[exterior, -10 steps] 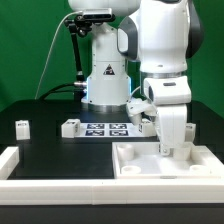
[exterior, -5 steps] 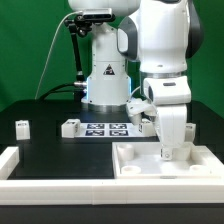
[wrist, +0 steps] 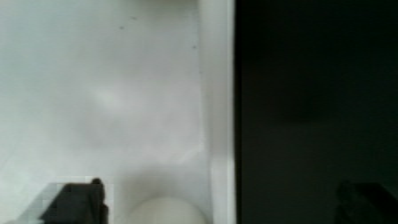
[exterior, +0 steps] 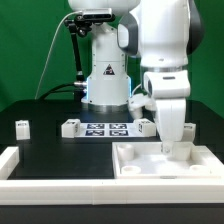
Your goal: Assemble one leg
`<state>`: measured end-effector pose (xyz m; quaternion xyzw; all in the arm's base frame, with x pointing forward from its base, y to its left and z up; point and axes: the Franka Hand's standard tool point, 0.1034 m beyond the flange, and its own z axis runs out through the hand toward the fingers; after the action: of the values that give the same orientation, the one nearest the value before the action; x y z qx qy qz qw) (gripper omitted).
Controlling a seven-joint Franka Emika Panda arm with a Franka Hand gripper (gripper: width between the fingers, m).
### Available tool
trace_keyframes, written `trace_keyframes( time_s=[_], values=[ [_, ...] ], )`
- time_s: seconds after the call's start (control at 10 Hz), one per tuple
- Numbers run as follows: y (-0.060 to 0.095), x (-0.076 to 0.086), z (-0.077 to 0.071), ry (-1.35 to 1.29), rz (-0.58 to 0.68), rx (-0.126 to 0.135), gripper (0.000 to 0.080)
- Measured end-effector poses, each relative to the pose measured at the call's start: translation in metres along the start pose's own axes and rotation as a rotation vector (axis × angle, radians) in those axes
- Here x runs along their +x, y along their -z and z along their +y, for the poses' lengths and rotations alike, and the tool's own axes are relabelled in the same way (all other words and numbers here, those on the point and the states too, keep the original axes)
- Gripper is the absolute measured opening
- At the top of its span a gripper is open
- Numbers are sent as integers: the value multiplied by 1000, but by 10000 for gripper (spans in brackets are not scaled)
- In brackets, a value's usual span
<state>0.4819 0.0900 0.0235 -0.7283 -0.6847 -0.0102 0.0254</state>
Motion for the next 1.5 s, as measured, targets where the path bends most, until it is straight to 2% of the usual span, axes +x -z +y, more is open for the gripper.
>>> trace_keyframes(
  time_s=[0.1,0.2,0.3,0.4,0.6,0.8,0.9,1.0,1.2,1.5],
  values=[
    [16,2,-3,-30,-6,-21,649],
    [25,5,-8,-87,-11,-29,649],
    [33,9,-15,-146,-15,-36,649],
    [35,13,-22,-186,-18,-36,649],
    [32,11,-21,-269,-13,-31,649],
    [32,11,-22,-495,-6,-28,649],
    [31,12,-26,-683,12,-32,649],
    [30,16,-36,-875,31,-36,649],
    [25,30,-52,-1133,56,-30,649],
    [20,57,-68,-1602,82,9,649]
  ],
)
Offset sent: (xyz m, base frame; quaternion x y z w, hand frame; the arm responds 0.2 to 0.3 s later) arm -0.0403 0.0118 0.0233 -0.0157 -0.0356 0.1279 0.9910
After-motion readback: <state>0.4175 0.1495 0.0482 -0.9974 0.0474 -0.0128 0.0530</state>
